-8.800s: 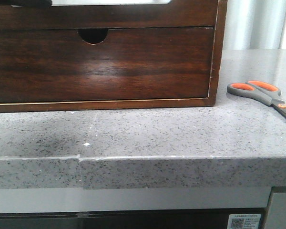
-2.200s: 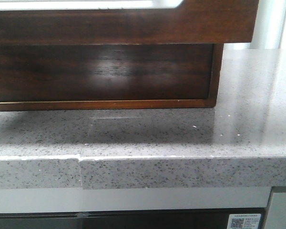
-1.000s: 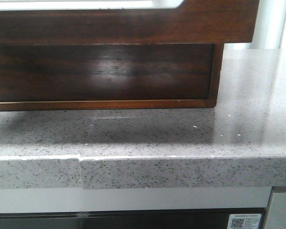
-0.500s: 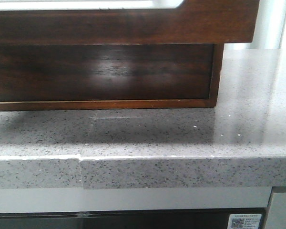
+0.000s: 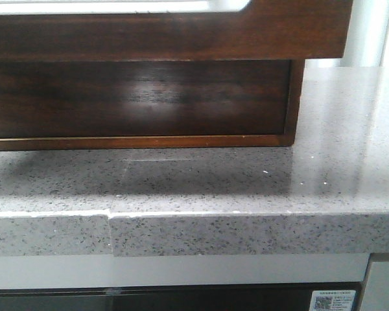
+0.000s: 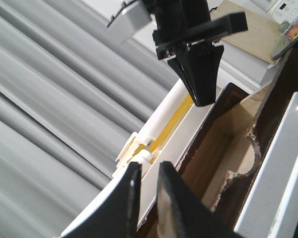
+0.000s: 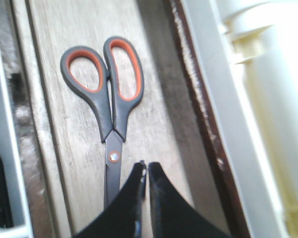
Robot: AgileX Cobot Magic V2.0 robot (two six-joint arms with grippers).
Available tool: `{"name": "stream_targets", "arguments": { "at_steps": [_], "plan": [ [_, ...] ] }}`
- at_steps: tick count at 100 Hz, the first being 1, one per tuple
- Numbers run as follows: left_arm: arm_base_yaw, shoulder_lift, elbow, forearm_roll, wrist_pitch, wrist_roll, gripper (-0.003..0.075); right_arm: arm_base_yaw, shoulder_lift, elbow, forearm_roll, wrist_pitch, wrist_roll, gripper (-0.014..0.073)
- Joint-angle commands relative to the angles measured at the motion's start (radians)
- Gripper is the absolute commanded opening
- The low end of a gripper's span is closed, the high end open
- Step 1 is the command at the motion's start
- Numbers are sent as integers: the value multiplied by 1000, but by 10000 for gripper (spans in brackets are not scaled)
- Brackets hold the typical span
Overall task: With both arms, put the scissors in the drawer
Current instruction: 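Lower the scissors into the drawer and open the right gripper, then push the drawer closed away from the robot with the left gripper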
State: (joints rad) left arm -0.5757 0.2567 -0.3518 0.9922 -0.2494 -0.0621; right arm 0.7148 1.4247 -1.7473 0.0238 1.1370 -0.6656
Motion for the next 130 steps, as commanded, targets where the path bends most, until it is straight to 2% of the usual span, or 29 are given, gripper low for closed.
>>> {"name": "stream_targets", "arguments": {
  "at_steps": [1,41,60,72,90,110,130],
  "plan": [
    [-5,-2,-29,-59,-23,-14,-22,2,-87,-31,-11,-49,34,-69],
    [-5,-89,-29,-208,122,-118,-22,2,-319,-31,-11,-55,214,-48],
    [-5,-118,-29,-440,259,-118,-22,2,-448,47,-11,-113,219,-48],
    [-5,-128,-22,-465,285,-118,-22,2,-558,174,-9,-188,228,-48],
    [-5,-147,44,-498,181,-118,-22,2,-735,427,-9,-342,230,-47],
    [-5,-179,146,-644,121,-118,-22,2,-956,767,-9,-585,237,-48],
    [-5,-183,219,-747,131,-118,-22,2,-1144,1051,-9,-674,250,-48]
  ]
}}
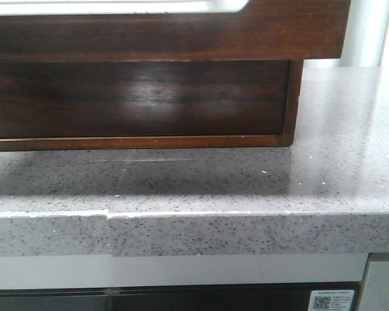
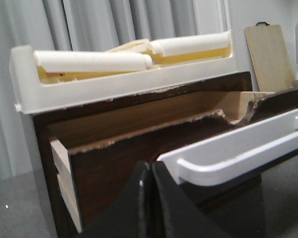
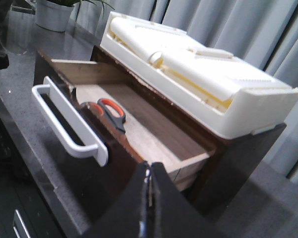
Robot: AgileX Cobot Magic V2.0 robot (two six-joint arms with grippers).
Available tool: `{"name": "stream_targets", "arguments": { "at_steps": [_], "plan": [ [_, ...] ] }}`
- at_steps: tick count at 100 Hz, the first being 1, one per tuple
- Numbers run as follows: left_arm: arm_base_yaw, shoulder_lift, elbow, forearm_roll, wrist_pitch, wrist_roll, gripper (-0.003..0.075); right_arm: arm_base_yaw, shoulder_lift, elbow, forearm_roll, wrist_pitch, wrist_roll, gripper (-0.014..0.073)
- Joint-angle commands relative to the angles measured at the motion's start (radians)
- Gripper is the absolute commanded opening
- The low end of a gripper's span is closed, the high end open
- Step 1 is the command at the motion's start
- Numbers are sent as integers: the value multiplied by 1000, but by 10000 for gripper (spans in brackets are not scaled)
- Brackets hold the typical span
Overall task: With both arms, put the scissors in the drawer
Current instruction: 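Push the drawer closed away from the robot with the left gripper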
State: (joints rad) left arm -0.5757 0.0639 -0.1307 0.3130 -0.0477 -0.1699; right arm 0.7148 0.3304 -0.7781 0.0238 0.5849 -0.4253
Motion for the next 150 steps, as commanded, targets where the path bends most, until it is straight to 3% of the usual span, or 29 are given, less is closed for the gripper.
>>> {"name": "stream_targets", "arguments": {
  "at_steps": [1,24,54,134,150],
  "plan": [
    [-5,10,3,-78,-70,-11,-22,2,-55,91,-9,-124,10,-47],
    [-5,10,68,-117,-42,-11,-22,2,-141,327,-2,-147,12,-48],
    [-5,10,82,-244,-49,-11,-22,2,-140,484,-2,-149,12,-48],
    [-3,10,105,-279,-60,-11,-22,2,-140,537,-2,-134,12,-48],
    [49,10,150,-279,-17,-11,-22,2,-140,537,-2,-134,12,-48]
  ]
}}
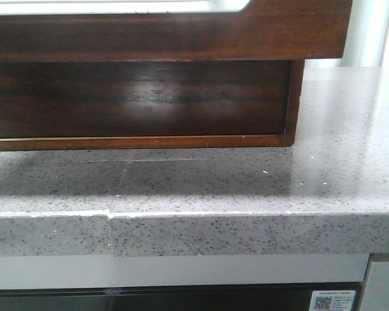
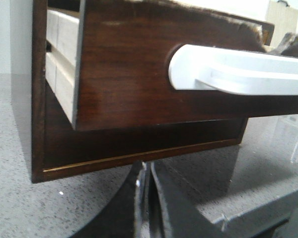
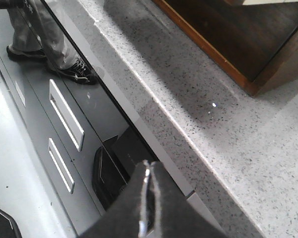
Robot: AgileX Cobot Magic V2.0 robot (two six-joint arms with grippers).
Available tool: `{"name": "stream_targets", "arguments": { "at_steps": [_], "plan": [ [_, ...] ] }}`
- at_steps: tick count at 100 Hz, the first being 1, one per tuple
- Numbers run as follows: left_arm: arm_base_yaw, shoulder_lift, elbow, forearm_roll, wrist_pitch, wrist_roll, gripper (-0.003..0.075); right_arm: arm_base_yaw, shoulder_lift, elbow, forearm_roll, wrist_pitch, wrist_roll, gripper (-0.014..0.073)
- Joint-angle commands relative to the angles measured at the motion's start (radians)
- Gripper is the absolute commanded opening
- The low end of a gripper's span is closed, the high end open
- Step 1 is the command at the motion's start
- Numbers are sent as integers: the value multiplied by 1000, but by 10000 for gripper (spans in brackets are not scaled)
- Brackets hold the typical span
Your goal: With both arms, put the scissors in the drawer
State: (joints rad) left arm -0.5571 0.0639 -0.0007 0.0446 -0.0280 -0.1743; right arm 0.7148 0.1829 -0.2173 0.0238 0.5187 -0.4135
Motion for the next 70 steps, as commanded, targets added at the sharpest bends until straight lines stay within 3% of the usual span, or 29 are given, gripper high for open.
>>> {"name": "stream_targets", "arguments": {
  "at_steps": [1,49,70],
  "plan": [
    [34,10,20,-10,-29,-6,-22,2,8,-24,-2,-68,1,-48],
    [427,9,22,-10,-12,-6,-22,2,8,-24,-2,-68,1,-48],
    [493,-102,22,-10,91,-6,-22,2,8,-24,-2,-68,1,-48]
  ]
}}
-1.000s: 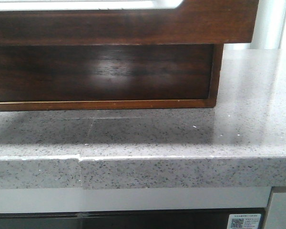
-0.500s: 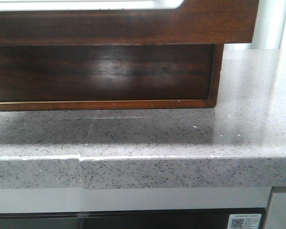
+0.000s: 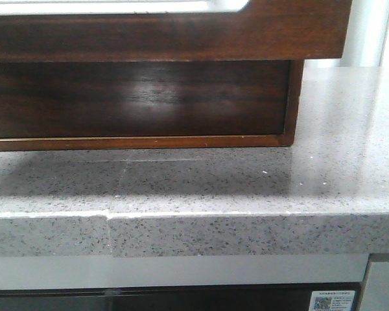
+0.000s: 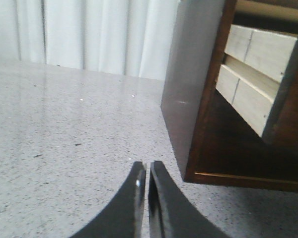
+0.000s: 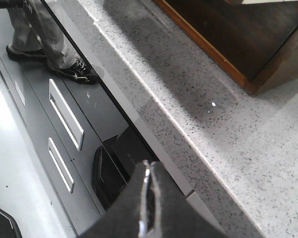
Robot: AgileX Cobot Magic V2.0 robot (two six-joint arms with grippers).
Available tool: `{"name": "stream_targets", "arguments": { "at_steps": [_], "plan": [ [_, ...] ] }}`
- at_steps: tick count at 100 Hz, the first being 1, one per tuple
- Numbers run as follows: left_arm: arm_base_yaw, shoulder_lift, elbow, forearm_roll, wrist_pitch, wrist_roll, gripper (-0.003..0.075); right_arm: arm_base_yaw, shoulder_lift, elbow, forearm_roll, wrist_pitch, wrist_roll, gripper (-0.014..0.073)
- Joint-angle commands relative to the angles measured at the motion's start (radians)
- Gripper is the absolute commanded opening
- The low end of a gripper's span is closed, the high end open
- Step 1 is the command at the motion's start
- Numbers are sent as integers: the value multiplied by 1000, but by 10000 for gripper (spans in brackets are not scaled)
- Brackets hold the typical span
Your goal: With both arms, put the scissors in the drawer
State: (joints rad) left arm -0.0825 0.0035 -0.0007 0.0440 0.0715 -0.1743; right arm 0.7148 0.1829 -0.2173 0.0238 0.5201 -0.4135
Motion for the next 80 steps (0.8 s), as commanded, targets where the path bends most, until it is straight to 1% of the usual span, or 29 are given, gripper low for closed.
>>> {"name": "stream_targets", "arguments": {
  "at_steps": [1,16,25,33,80],
  "plan": [
    [20,-42,22,-10,1,-6,-22,2,8,-24,-2,-69,1,-48],
    [27,-37,22,-8,120,6,-22,2,8,-24,-2,-66,1,-48],
    [27,-37,22,-6,188,97,-22,2,8,-24,-2,-66,1,-48],
    [27,-37,23,-8,185,161,-22,2,8,-24,-2,-66,1,-48],
    [27,-37,22,-10,183,161,-22,2,8,-24,-2,-66,1,-48]
  ]
}}
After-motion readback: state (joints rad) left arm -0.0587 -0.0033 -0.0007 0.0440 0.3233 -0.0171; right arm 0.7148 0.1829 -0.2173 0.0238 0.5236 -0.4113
